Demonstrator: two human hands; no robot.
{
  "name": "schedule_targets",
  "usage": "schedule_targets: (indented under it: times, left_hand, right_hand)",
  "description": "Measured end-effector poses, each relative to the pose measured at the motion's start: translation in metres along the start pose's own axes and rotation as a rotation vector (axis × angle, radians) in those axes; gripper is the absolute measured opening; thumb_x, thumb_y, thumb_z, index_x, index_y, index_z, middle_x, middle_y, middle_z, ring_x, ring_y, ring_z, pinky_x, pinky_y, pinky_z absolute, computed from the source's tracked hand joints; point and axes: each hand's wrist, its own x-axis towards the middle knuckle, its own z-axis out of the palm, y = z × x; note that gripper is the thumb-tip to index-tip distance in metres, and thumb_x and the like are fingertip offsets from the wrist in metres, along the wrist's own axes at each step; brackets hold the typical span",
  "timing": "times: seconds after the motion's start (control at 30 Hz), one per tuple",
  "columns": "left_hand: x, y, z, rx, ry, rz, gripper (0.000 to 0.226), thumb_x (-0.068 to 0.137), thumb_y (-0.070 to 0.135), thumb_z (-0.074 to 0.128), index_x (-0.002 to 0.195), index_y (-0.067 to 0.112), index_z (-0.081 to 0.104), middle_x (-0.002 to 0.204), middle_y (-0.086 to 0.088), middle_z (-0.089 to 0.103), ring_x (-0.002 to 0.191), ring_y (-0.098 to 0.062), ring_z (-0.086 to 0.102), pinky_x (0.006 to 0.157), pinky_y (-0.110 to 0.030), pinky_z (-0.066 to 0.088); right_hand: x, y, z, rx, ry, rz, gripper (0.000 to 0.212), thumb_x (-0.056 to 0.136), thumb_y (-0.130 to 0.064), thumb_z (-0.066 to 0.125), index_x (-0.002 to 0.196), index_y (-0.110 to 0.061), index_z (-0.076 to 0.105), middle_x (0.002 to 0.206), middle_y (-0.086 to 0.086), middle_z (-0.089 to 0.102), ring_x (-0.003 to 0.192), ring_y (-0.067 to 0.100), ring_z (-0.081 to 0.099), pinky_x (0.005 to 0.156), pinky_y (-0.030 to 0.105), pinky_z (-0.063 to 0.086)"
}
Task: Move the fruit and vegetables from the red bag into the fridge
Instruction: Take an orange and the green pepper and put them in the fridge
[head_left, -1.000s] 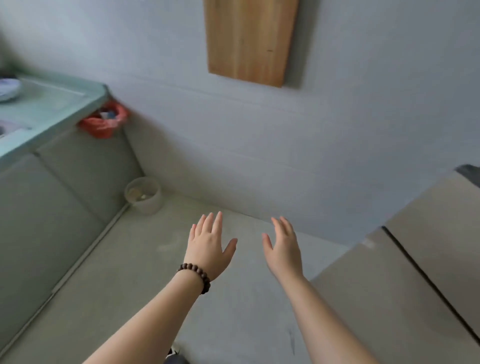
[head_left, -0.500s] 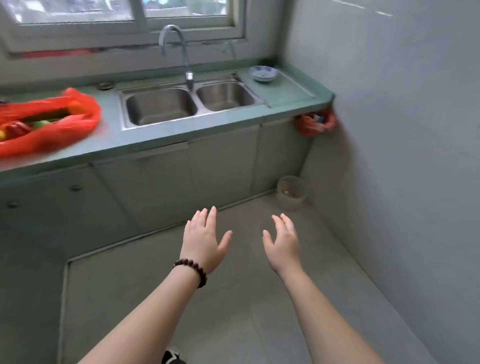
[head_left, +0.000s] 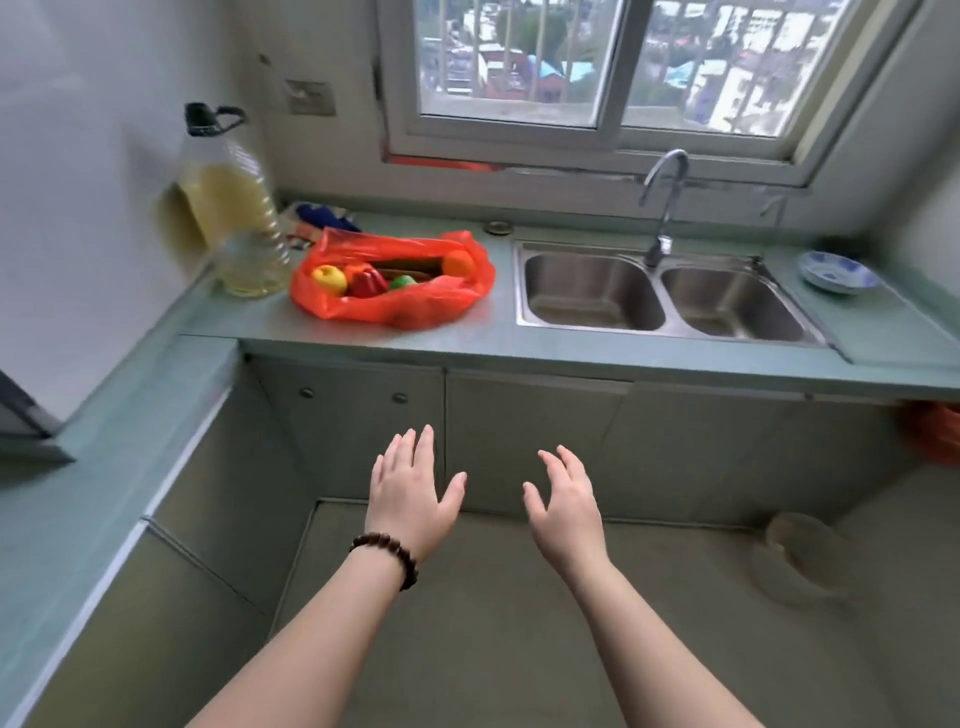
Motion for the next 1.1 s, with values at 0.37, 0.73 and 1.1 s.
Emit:
schedule_targets:
  times: [0.37,0.73,1.1]
  left_hand:
    - [0.131,-0.061,0.003,0.016,0.007,-0.147,0.072,0.092,0.051,0.039,0.149,0.017,0.012,0.156,-0.007,0.017,0.145,-0.019,0.007,0.119,-0.036,0.006]
    - [0.364,-0.065,0.009,0.033,0.082,-0.187,0.069,0.092,0.048,0.042,0.147,0.013,0.019,0.154,-0.01,0.022,0.143,-0.024,0.015,0.118,-0.039,0.014]
    - [0.489,-0.089,0.027,-0.022,0.005,-0.094,0.062,0.092,0.038,0.049,0.145,0.012,0.028,0.149,-0.011,0.03,0.139,-0.024,0.024,0.115,-0.038,0.023]
  right_hand:
    - [0.158,-0.039,0.059,-0.003,-0.094,-0.067,0.049,0.093,-0.027,0.05,0.14,-0.019,0.04,0.153,-0.001,0.024,0.14,0.016,0.023,0.113,0.033,0.026]
    - [0.404,-0.074,0.084,-0.005,-0.179,-0.242,0.047,0.089,-0.018,0.055,0.135,-0.014,0.045,0.148,0.005,0.033,0.137,0.02,0.031,0.111,0.031,0.026]
    - [0.548,-0.108,0.113,-0.151,-0.253,-0.386,0.051,0.087,-0.02,0.056,0.136,-0.017,0.045,0.149,0.003,0.034,0.135,0.023,0.033,0.109,0.034,0.03]
